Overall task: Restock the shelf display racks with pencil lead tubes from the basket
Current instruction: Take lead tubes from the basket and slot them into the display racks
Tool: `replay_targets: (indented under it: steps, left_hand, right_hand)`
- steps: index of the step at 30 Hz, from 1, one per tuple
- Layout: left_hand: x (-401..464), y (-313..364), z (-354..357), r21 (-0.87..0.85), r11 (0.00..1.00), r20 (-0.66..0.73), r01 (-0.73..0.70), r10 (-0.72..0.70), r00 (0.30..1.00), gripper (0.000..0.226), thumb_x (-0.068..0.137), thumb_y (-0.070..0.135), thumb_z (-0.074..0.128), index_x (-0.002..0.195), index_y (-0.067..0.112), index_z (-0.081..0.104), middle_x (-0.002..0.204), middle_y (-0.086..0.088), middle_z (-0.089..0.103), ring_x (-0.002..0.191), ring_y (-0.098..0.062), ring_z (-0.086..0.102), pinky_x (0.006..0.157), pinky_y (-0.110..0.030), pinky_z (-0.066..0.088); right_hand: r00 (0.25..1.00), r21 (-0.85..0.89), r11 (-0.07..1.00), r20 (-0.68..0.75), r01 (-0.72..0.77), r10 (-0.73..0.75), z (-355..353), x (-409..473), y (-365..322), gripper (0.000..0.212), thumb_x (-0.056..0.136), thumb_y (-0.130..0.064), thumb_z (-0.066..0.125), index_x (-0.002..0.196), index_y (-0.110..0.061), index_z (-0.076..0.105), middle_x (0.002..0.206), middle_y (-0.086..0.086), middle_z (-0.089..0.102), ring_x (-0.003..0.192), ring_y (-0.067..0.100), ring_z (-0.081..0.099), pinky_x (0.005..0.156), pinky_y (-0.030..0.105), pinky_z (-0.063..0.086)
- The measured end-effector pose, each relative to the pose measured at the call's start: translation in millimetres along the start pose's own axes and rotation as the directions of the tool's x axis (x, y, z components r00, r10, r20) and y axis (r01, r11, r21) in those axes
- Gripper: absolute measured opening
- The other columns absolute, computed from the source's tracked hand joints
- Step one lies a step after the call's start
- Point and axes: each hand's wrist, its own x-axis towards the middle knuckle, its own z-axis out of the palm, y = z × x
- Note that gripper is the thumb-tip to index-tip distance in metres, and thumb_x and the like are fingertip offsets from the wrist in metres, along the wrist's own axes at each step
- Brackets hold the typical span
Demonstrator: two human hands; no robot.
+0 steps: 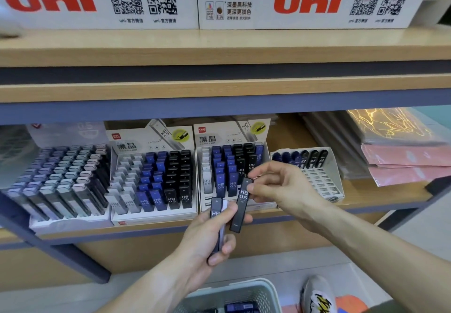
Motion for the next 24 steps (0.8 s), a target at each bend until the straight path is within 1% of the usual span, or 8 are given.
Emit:
replay_targets:
  steps: [3,5,7,12,15,18,21,24]
  left_hand:
    - [4.0,2.3,1.8,-0.014,0.999,-0.054,0.040,-0.040,0.998,0.035,0.095,0.029,0.067,0.117,0.001,0.066,0.106,-0.009,0.076,0.038,-0.013,0.036,0.033,-0.019,0.012]
    - [9.3,4.4,1.2,-0.087,0.993,-0.059,0.081,-0.087,0.994,0.032,0.093,0.026,0.063,0.111,0.001,0.073,0.093,-0.009,0.065,0.041,-0.014,0.032,0.032,-0.017,0.013]
    - [14.0,6.9,1.6,-0.165,0.981,-0.025,0.105,-0.110,0.994,0.036,0.091,0.022,0.055,0.108,-0.001,0.075,0.082,-0.009,0.053,0.042,-0.013,0.030,0.032,-0.016,0.014]
    - [19.0,11.0,11.1,-0.224,0.968,0.016,0.113,-0.113,0.993,0.035,0.095,0.016,0.051,0.120,-0.005,0.064,0.070,-0.008,0.052,0.046,-0.016,0.040,0.032,-0.021,0.025]
    - [18.8,10.5,13.7,-0.202,0.972,0.077,0.121,-0.107,0.991,0.036,0.102,0.027,0.055,0.125,0.001,0.063,0.073,-0.009,0.056,0.054,-0.019,0.050,0.039,-0.023,0.037]
    - [15.9,10.7,13.1,-0.139,0.983,0.130,0.119,-0.101,0.986,0.039,0.097,0.039,0.061,0.126,0.013,0.065,0.074,-0.007,0.056,0.059,-0.022,0.055,0.049,-0.027,0.046]
    - [14.6,11.6,11.9,-0.054,0.992,0.105,0.112,-0.106,0.989,0.037,0.095,0.042,0.064,0.123,0.018,0.065,0.067,-0.002,0.045,0.053,-0.017,0.044,0.042,-0.022,0.033]
    - [16.2,11.8,9.3,-0.081,0.987,0.117,0.142,-0.133,0.984,0.034,0.099,0.038,0.053,0.119,0.012,0.062,0.067,-0.001,0.038,0.051,-0.015,0.033,0.041,-0.021,0.019]
  right_hand:
    - [0.986,-0.046,0.999,-0.165,0.021,-0.028,-6.4,7.6,0.4,0.020,0.084,0.001,0.079,0.097,-0.010,0.070,0.082,0.014,0.074,0.071,0.020,0.073,0.072,0.030,0.057]
    - [0.948,-0.178,0.981,-0.293,0.072,-0.122,-14.4,15.8,3.2,0.020,0.083,-0.005,0.080,0.092,-0.019,0.070,0.083,0.007,0.074,0.075,0.020,0.074,0.076,0.033,0.060]
    - [0.903,-0.348,0.929,-0.346,0.128,-0.254,-20.4,22.4,5.8,0.023,0.083,-0.009,0.081,0.089,-0.027,0.067,0.083,-0.003,0.073,0.077,0.012,0.071,0.078,0.029,0.059]
    - [0.844,-0.552,0.797,-0.284,0.245,-0.456,-21.8,31.7,10.9,0.022,0.085,-0.010,0.077,0.093,-0.028,0.066,0.084,-0.013,0.070,0.082,0.001,0.067,0.077,0.022,0.057]
    - [0.842,-0.620,0.728,-0.193,0.293,-0.503,-19.8,36.1,15.5,0.018,0.088,-0.009,0.074,0.096,-0.023,0.067,0.085,-0.012,0.071,0.084,0.001,0.067,0.078,0.023,0.057]
    - [0.856,-0.649,0.699,-0.140,0.301,-0.498,-18.9,39.9,18.1,0.018,0.089,-0.009,0.073,0.096,-0.024,0.067,0.086,-0.013,0.071,0.087,0.000,0.067,0.079,0.020,0.056]
    - [0.871,-0.623,0.714,-0.103,0.320,-0.480,-19.0,42.2,18.1,0.019,0.088,-0.008,0.073,0.094,-0.024,0.067,0.087,-0.013,0.071,0.088,-0.002,0.066,0.078,0.014,0.053]
    - [0.883,-0.588,0.743,-0.099,0.321,-0.460,-17.8,44.3,17.8,0.019,0.088,-0.006,0.073,0.093,-0.024,0.068,0.087,-0.012,0.072,0.087,-0.001,0.067,0.075,0.009,0.050]
